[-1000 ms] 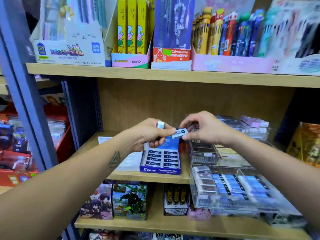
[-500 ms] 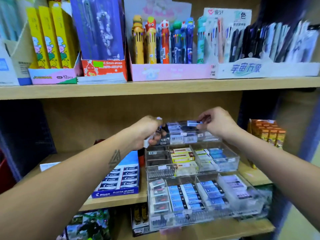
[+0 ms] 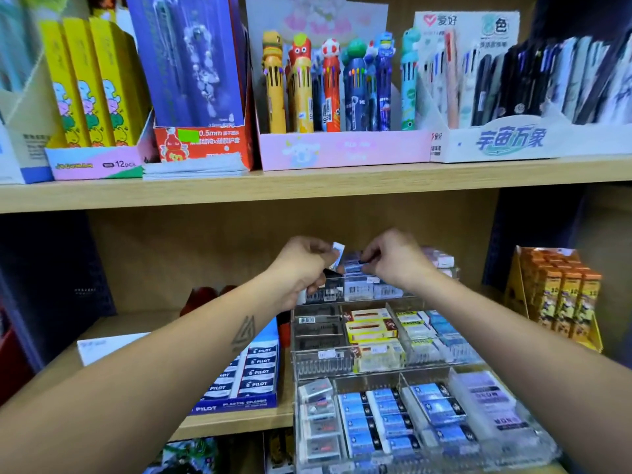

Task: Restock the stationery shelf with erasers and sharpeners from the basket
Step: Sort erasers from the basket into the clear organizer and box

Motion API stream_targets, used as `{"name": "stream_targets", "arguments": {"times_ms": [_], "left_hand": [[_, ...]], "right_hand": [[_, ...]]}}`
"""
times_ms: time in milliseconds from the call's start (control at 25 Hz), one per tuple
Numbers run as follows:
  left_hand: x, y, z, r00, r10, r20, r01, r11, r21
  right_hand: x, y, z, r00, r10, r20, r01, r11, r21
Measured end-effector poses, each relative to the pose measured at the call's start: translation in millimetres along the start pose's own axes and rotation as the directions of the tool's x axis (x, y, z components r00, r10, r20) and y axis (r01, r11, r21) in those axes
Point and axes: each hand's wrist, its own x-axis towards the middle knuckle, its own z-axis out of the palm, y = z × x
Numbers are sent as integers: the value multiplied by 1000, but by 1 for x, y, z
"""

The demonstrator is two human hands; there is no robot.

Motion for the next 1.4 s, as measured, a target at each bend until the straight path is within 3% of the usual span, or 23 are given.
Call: {"name": "stream_targets", "arguments": {"times_ms": [200, 480, 720, 800, 920, 1000, 1120, 1200, 1400], "left_hand": [[-7, 3, 0, 1000, -6, 31, 10, 995, -99], [-22, 9, -1, 986, -140, 88, 156, 962, -224], [-32, 8, -2, 988, -102, 112, 117, 984, -134], [-36, 6, 0, 991, -95, 94, 104, 990, -97], [-45, 6, 5, 991, -81, 110, 94, 989, -113], [-53, 5, 11, 990, -73, 120, 88, 988, -125], [-69, 1, 20, 992, -48, 115, 60, 993, -100], [-79, -3, 26, 995, -11, 102, 20, 996, -83], [-107, -10, 30, 984, -6, 180, 13, 999, -35]], "right_hand": [[-2, 0, -6, 997, -53, 64, 62, 987, -149], [-1, -3, -13, 989, -62, 135, 75, 993, -93], [-10, -8, -16, 983, -62, 170, 96, 975, -201], [-22, -8, -22, 984, -128, 127, 128, 992, 15], [-51, -9, -32, 964, -206, 166, 135, 923, 361], [-66, -8, -30, 991, -76, 114, 6, 858, 514], [-84, -8, -27, 964, 181, 197, -264, 533, 803], [-93, -7, -25, 947, 204, 248, -318, 497, 807], [-117, -1, -18, 965, 149, 217, -262, 611, 747]]}}
